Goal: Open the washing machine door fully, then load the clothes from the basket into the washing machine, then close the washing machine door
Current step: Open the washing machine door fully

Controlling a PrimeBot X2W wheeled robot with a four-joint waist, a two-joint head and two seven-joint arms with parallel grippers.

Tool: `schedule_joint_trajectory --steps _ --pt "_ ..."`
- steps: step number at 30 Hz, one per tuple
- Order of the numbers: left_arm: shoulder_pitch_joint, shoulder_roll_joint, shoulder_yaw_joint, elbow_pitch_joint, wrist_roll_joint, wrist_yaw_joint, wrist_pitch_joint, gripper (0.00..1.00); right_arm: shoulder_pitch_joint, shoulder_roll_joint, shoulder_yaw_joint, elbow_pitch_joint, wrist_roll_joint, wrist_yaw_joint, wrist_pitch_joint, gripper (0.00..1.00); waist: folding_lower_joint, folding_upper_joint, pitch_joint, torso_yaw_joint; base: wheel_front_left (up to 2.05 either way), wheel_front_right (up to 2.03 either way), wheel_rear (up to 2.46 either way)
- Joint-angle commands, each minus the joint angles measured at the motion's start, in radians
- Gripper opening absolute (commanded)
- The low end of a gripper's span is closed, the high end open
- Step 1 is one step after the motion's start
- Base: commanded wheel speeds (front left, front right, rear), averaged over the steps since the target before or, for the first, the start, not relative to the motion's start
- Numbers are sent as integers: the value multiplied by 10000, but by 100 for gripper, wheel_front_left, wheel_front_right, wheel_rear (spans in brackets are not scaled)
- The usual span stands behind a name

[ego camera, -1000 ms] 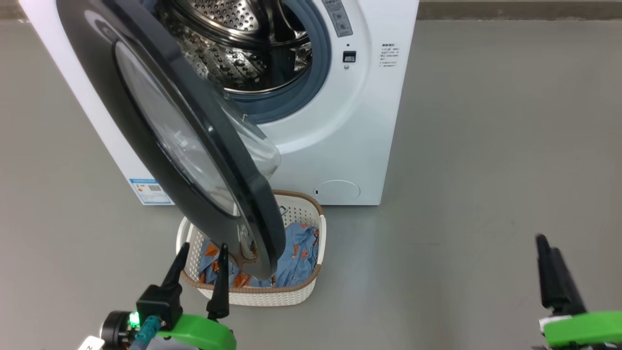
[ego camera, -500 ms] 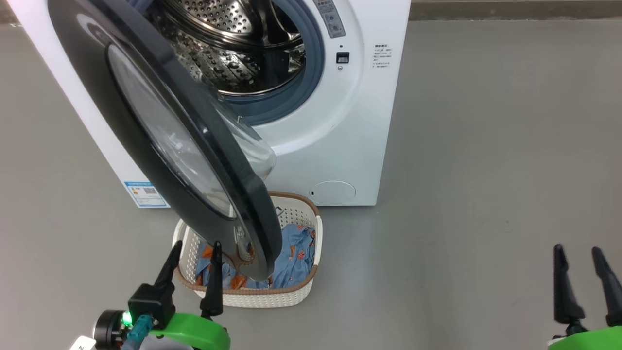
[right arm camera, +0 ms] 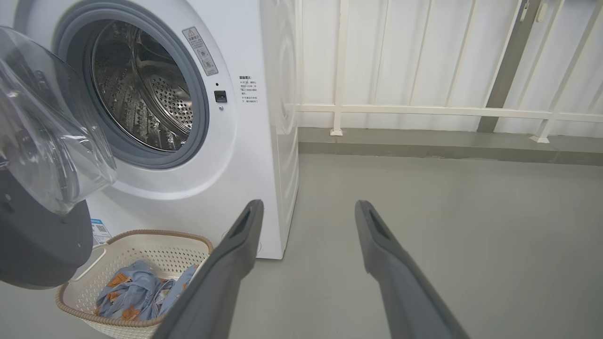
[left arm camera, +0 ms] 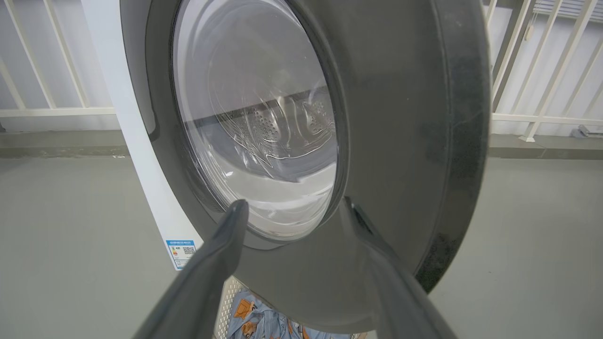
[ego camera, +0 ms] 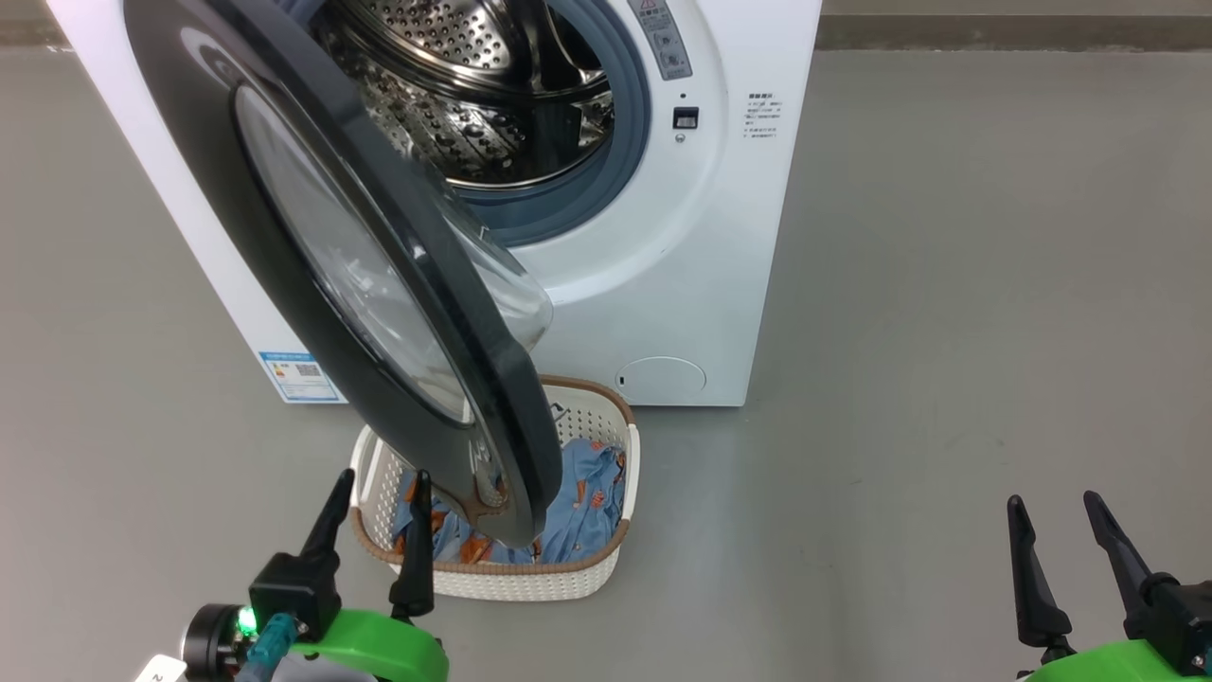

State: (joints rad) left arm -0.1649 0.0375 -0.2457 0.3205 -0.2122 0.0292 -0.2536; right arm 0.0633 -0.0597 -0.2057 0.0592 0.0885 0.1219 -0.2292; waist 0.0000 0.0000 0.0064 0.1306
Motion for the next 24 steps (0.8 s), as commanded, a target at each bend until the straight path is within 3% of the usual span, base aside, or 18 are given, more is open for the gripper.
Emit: schedule_joint_trajectory --steps 1,23,24 --pt "-126 134 338 -212 64 -54 -82 100 -74 -54 274 -227 -94 88 -9 100 0 0 -10 3 0 0 0" --pt "-41 128 323 -201 92 -18 -82 100 48 59 179 -74 -194 88 35 100 0 0 -135 -26 0 0 0" --pt "-41 128 324 -198 100 -16 -82 93 48 61 176 -71 -192 88 35 100 0 0 -135 -30 0 0 0"
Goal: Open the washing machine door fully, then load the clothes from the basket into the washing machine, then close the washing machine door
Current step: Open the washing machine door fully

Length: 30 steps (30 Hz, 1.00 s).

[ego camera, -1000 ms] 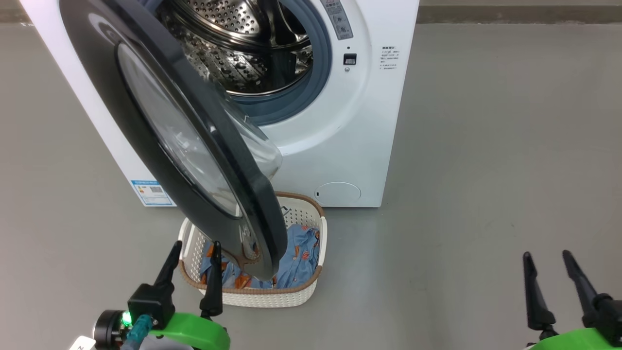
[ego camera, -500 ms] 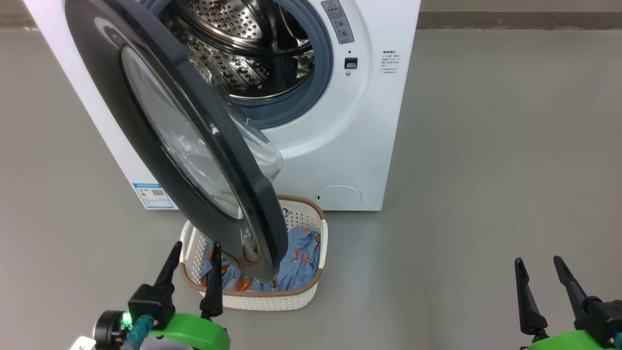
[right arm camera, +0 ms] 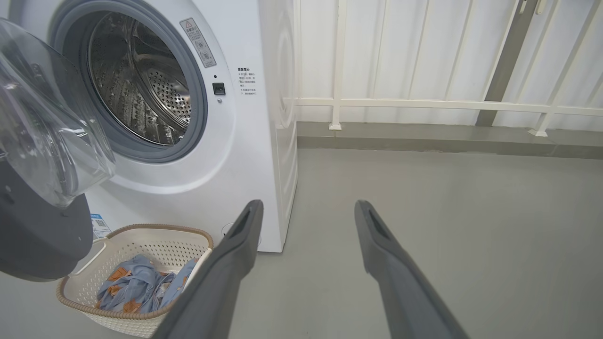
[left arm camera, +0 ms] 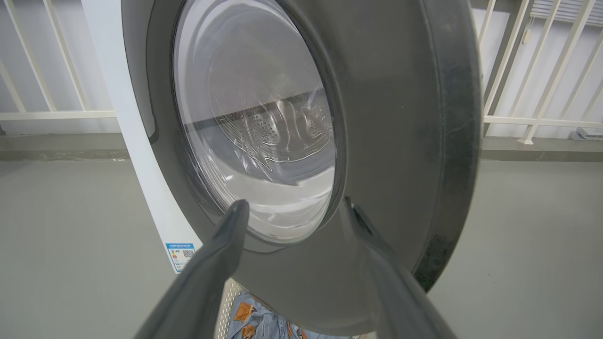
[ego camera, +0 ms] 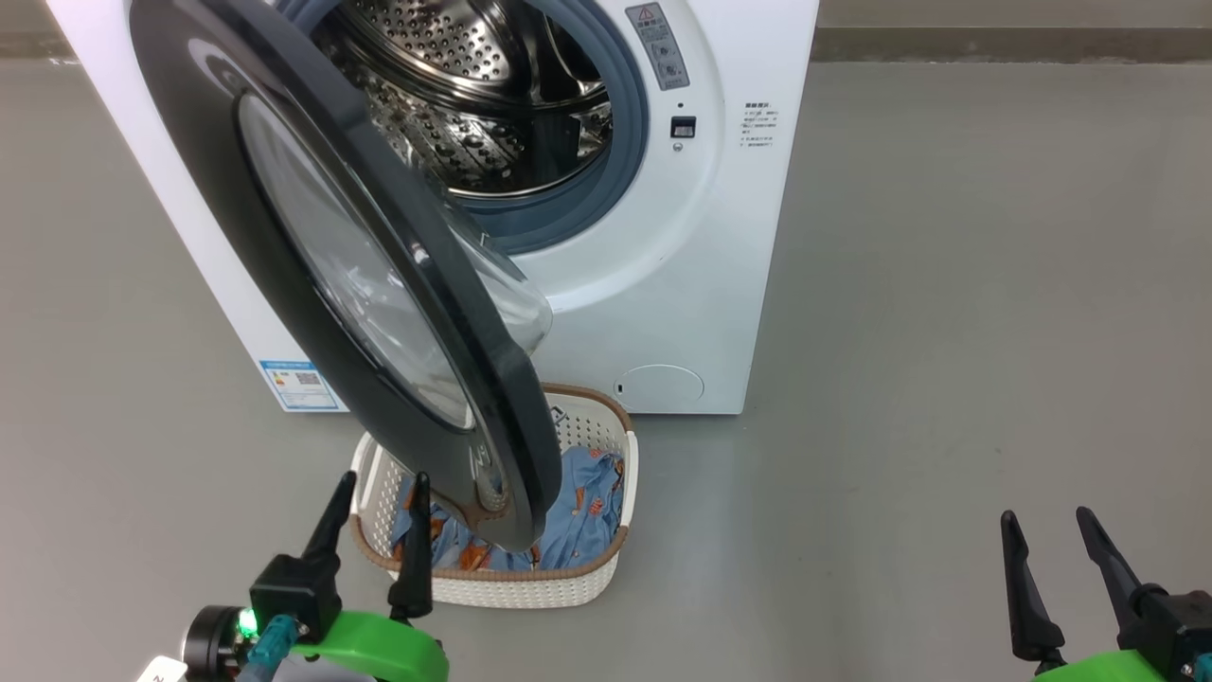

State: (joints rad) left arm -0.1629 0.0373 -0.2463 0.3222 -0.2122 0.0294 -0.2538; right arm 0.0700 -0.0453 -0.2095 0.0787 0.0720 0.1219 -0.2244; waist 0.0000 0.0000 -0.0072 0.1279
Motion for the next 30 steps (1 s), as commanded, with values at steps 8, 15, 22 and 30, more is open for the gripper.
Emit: schedule_joint_trajectory --steps 8,15,22,30 --pt "-74 130 310 -193 160 -28 -80 0 -37 -76 194 -184 -89 88 -7 100 0 0 -1 -9 0 0 0" --pt "-162 130 369 -357 137 -40 -80 0 -45 -73 227 -105 -158 88 -16 100 0 0 8 -13 0 0 0" --pt "-730 317 1140 -1328 113 59 -80 0 -13 -65 129 -227 -346 88 67 100 0 0 85 55 0 0 0" --pt "-1809 487 1342 -3048 457 255 -79 0 2 -64 82 -552 -471 88 173 100 0 0 208 122 0 0 0"
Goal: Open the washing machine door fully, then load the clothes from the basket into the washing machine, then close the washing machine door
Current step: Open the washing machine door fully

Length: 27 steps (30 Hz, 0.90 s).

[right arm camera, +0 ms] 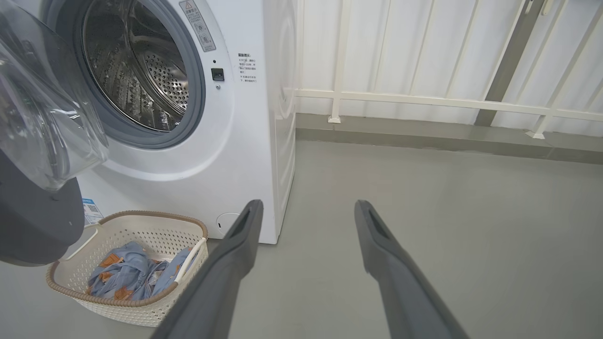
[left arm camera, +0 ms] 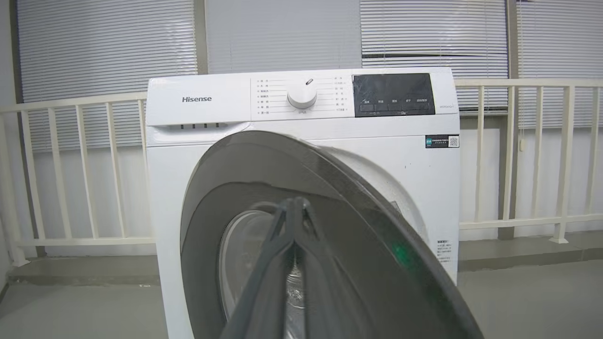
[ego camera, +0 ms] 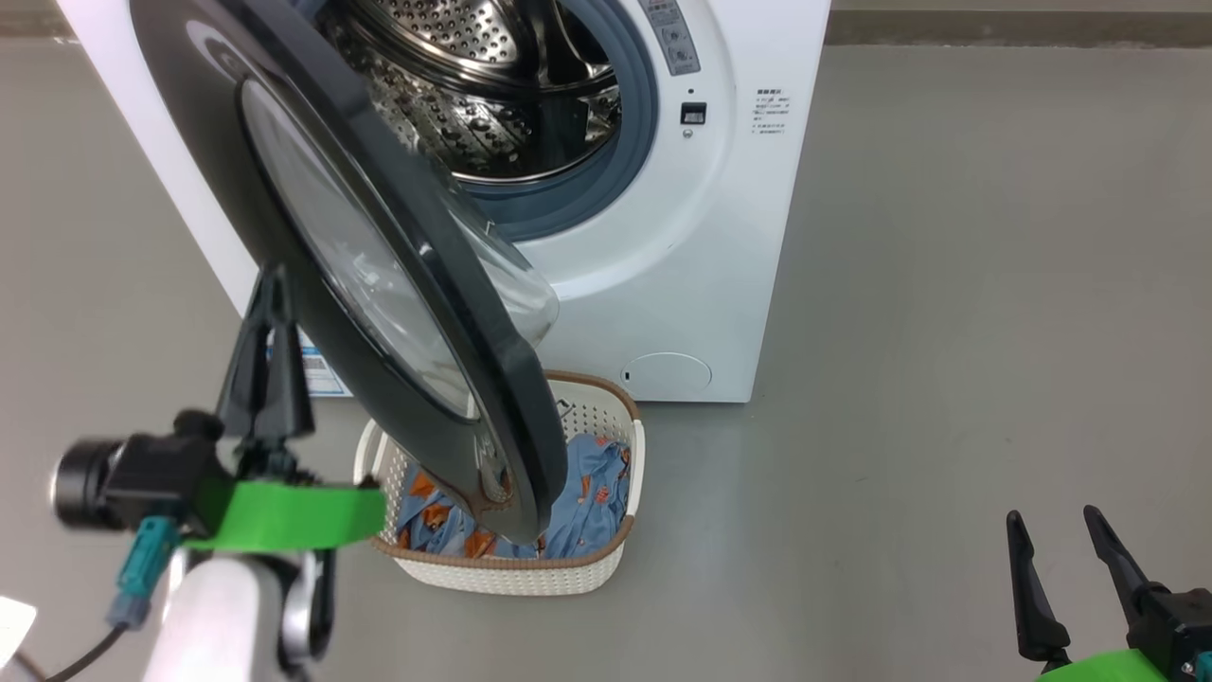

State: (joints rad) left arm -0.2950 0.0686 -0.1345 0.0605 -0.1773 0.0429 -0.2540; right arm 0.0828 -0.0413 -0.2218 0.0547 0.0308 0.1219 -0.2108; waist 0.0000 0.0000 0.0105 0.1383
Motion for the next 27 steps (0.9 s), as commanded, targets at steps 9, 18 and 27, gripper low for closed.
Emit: schedule_joint_trajectory --steps 9,18,27 --pt "-1329 -168 -2727 -2010 -254 104 726 0 -197 -99 480 -599 0 88 159 100 0 0 151 157 0 0 0" --pt "-1816 -181 -5576 -1576 -1598 1108 1203 0 -307 -114 831 -686 49 88 168 100 0 0 318 315 0 0 0" --pt "-2030 -182 -6513 244 -2416 1805 1278 0 -320 -112 1038 -746 86 88 139 100 0 0 395 358 0 0 0"
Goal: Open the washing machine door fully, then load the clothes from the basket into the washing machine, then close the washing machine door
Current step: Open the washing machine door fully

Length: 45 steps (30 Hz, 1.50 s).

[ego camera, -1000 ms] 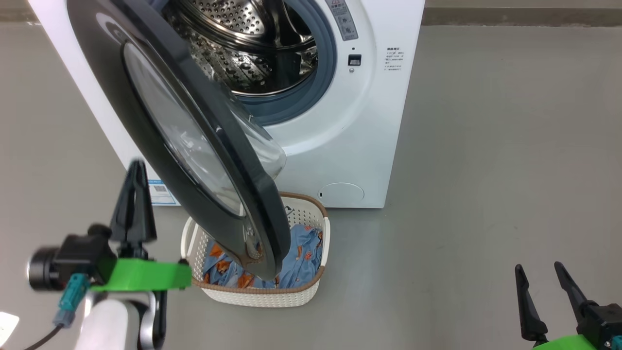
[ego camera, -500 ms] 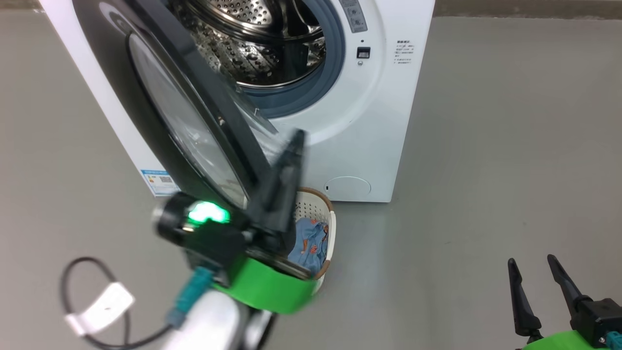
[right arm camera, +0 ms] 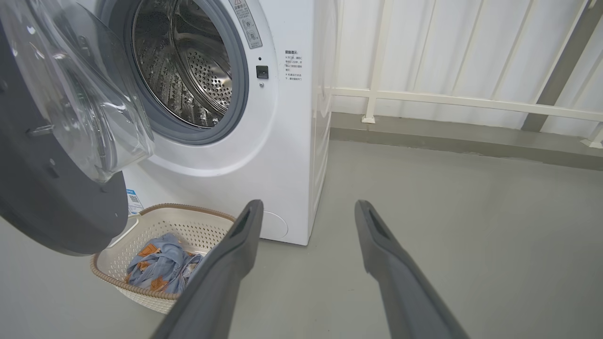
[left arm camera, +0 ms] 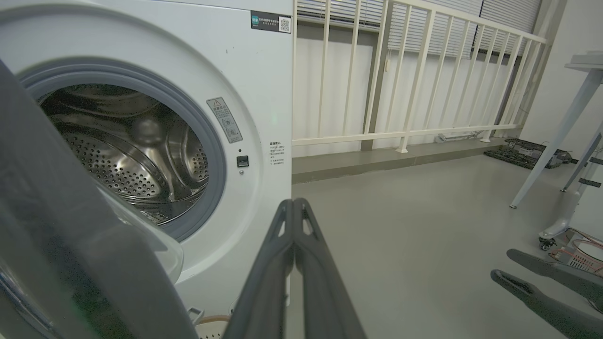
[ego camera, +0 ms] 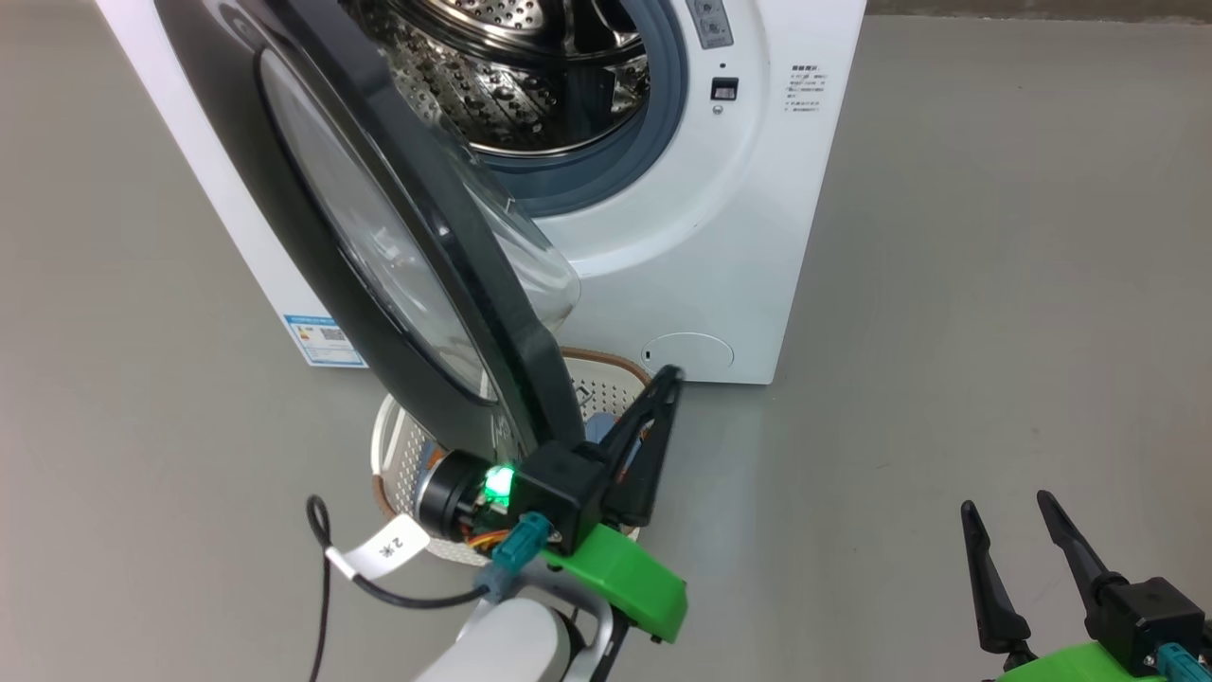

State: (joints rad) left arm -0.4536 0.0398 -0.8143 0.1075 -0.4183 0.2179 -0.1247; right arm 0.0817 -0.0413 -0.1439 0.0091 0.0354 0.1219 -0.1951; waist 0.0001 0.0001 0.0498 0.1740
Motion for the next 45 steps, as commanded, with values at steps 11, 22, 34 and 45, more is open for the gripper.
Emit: schedule_joint_trajectory --steps 11,22,34,45 --pt "-786 105 166 1679 -968 784 -470 0 -251 -110 382 -301 92 88 4 100 0 -1 79 28 0 0 0" --pt "-799 105 348 2274 -1712 1040 -895 0 -243 -150 482 -335 146 88 19 100 0 -1 185 131 0 0 0" --pt "-357 285 495 1948 -1769 1401 -1093 0 -313 -184 431 -342 180 88 -13 100 0 -1 356 311 0 0 0" --pt "285 755 587 812 -1673 1997 -1054 0 -360 -188 367 -347 158 88 6 100 0 -1 487 534 0 0 0"
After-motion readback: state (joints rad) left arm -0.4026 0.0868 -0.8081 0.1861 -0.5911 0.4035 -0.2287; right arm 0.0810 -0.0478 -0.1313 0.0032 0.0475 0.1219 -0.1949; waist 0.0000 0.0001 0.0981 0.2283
